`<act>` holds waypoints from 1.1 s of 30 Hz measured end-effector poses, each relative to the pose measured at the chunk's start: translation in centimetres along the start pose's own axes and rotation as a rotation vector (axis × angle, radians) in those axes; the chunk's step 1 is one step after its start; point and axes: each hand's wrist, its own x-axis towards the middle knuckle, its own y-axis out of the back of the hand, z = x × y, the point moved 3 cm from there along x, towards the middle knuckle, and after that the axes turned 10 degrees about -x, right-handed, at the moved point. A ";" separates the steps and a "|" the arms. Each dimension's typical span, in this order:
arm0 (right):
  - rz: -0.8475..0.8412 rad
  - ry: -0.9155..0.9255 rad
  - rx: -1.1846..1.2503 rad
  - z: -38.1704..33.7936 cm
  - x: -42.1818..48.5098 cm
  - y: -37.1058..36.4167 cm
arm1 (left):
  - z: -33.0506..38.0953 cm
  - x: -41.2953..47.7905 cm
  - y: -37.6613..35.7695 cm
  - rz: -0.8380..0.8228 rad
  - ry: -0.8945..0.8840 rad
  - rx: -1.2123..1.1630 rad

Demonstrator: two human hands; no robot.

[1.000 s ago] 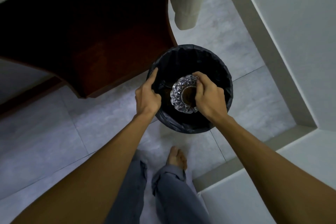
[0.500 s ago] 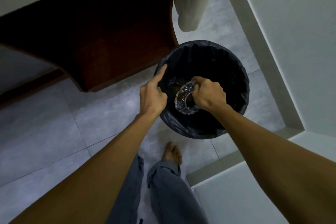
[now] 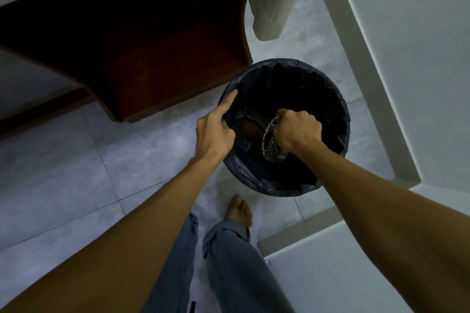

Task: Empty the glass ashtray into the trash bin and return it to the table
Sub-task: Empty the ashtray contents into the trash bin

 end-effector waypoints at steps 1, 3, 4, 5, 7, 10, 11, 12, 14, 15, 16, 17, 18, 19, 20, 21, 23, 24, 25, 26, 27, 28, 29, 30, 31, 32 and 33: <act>0.015 0.007 0.011 0.0 -0.2 0.1 | -0.1 0.0 0.0 -0.001 0.000 0.002; 0.046 0.047 -0.025 -0.5 -0.2 0.3 | -0.1 0.1 0.1 -0.003 -0.002 0.008; 0.040 0.065 -0.071 -0.8 0.0 0.4 | -0.1 0.1 0.2 -0.003 -0.004 0.014; 0.018 0.070 -0.117 -1.1 0.2 0.4 | -0.1 0.2 0.2 -0.002 -0.008 0.017; -0.035 0.047 -0.166 -1.1 0.4 0.2 | -0.1 0.3 0.2 -0.005 -0.016 0.011; -0.041 0.044 -0.150 -1.0 0.5 -0.3 | -0.4 0.7 0.4 -0.006 -0.013 -0.003; -0.032 0.048 -0.136 -0.9 0.4 -0.4 | -0.4 0.7 0.4 -0.004 -0.012 -0.011; -0.019 0.051 -0.114 -0.8 0.4 -0.5 | -0.4 0.8 0.4 0.002 -0.011 -0.020; 0.006 0.051 -0.039 -0.7 0.3 -0.5 | -0.4 0.7 0.3 0.011 -0.002 -0.036; 0.017 0.053 -0.003 -0.7 0.2 -0.5 | -0.3 0.7 0.3 0.013 -0.004 -0.039; 0.024 0.060 0.024 -0.7 0.1 -0.6 | -0.2 0.7 0.3 0.014 -0.010 -0.041; 0.025 0.067 0.046 -0.7 0.0 -0.8 | -0.2 0.8 0.3 0.014 -0.015 -0.044; 0.020 0.071 0.074 -0.6 -0.1 -1.0 | -0.2 0.8 0.3 0.012 -0.017 -0.048; 0.015 0.068 0.116 -0.5 -0.2 -1.1 | -0.3 0.8 0.2 0.010 -0.013 -0.052; 0.012 0.058 0.170 -0.4 -0.3 -1.4 | -0.3 0.8 0.3 0.009 -0.009 -0.056; 0.015 0.048 0.231 -0.3 -0.3 -1.6 | -0.3 0.8 0.3 0.006 -0.007 -0.060; 0.044 0.022 0.349 -0.1 -0.5 -2.0 | -0.3 0.8 0.4 0.001 -0.010 -0.062; 0.060 0.001 0.396 0.1 -0.6 -2.2 | -0.3 0.8 0.4 -0.002 -0.012 -0.063; 0.071 -0.026 0.432 0.2 -0.6 -2.4 | -0.3 0.9 0.4 -0.004 -0.015 -0.061; 0.077 -0.060 0.461 0.3 -0.5 -2.6 | -0.3 0.9 0.4 -0.005 -0.019 -0.060; 0.074 -0.090 0.485 0.4 -0.5 -2.7 | -0.4 1.0 0.3 -0.006 -0.020 -0.058; 0.061 -0.109 0.501 0.5 -0.4 -2.9 | -0.5 1.0 0.2 -0.008 -0.019 -0.055; 0.047 -0.109 0.514 0.5 -0.4 -3.1 | -0.5 1.1 0.1 -0.010 -0.019 -0.053; 0.047 -0.105 0.531 0.5 -0.5 -3.1 | -0.6 1.1 0.0 -0.012 -0.019 -0.050; 0.070 -0.115 0.553 0.5 -0.6 -3.1 | -0.6 1.2 0.0 -0.014 -0.017 -0.050; 0.105 -0.141 0.573 0.6 -0.7 -3.0 | -0.7 1.2 -0.1 -0.014 -0.012 -0.053; 0.134 -0.170 0.579 0.8 -0.7 -3.0 | -0.7 1.2 -0.1 -0.014 -0.006 -0.057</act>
